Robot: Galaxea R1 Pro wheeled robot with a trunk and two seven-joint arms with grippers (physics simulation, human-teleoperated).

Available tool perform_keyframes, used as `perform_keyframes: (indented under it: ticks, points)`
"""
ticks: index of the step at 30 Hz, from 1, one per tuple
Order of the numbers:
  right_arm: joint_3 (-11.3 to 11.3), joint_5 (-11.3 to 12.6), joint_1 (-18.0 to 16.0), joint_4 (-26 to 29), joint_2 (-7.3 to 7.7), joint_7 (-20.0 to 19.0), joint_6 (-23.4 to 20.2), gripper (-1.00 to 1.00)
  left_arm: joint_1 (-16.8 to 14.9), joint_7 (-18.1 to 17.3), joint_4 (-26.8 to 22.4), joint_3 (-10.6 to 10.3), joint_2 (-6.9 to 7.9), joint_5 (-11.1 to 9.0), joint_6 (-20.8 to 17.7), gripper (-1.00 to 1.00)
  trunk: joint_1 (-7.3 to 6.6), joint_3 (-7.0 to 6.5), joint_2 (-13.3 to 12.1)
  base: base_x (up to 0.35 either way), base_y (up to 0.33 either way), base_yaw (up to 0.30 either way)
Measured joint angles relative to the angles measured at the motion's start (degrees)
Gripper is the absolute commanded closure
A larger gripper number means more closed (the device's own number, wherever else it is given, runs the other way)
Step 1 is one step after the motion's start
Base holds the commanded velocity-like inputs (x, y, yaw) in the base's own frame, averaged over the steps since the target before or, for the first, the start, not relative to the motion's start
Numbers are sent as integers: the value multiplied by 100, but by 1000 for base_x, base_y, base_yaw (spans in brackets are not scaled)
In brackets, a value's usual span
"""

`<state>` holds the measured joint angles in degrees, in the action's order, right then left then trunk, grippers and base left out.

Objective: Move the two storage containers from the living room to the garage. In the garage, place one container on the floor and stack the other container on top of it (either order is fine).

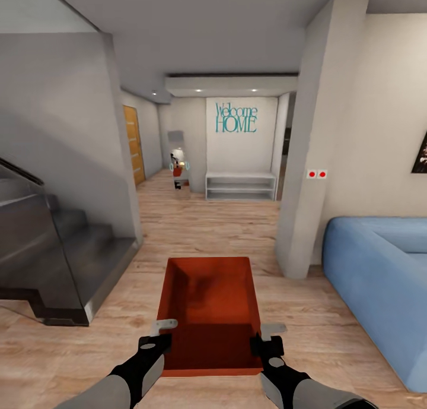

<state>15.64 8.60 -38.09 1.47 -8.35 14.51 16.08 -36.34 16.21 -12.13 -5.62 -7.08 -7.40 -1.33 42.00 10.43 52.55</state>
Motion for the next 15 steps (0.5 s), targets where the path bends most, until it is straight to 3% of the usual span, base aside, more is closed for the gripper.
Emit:
perform_keyframes:
  ticks: [15]
  points:
    - [7,0,-1,3,-1,3,5,100,1,-1,3,-9,2,-16,16,100,0,0,0,322,0,0]
